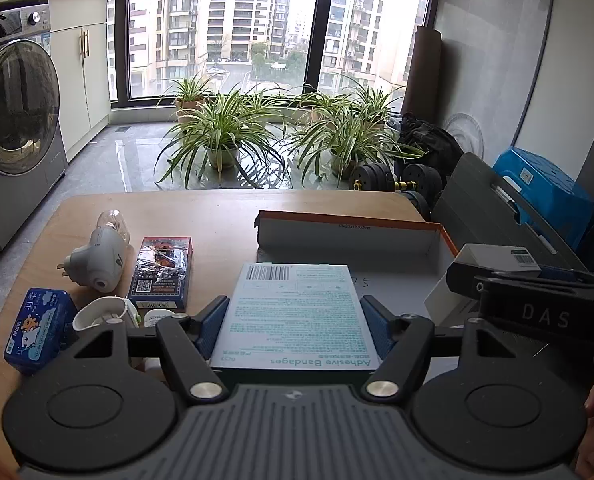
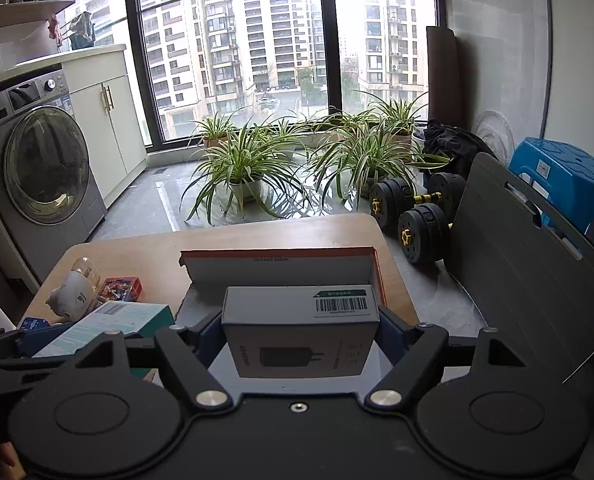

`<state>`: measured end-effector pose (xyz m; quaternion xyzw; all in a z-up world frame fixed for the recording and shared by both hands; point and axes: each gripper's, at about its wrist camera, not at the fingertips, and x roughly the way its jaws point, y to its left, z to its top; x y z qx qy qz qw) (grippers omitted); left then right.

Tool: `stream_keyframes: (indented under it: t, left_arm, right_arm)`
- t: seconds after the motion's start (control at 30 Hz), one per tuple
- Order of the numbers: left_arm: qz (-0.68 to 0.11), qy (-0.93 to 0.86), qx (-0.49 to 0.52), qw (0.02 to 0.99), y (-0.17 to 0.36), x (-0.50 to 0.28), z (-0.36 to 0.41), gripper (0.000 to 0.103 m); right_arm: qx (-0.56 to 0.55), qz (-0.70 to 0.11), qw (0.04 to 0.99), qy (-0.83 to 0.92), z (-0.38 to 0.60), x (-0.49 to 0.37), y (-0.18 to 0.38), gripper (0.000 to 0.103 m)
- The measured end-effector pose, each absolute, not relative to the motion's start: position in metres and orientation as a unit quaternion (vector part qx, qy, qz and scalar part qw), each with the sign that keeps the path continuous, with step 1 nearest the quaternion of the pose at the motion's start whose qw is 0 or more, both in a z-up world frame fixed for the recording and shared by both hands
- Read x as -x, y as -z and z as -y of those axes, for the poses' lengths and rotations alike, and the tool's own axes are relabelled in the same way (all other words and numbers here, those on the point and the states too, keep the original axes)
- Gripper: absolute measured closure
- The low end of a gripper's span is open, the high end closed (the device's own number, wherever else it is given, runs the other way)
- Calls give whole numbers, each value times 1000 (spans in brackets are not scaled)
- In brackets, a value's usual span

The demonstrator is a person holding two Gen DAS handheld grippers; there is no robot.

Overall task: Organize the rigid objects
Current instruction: 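Lower both boxes into the tray and open both tools to release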

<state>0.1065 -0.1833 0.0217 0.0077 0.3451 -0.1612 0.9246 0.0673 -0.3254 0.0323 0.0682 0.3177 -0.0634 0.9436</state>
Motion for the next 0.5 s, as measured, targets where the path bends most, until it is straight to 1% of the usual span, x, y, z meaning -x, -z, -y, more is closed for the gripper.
stream_keyframes:
  t: [0.5]
  left_arm:
    - [-358,165,-10,919,-9,-125,194,31]
  right_arm:
    - [-62,-337,937,69,331,-96,-20,11]
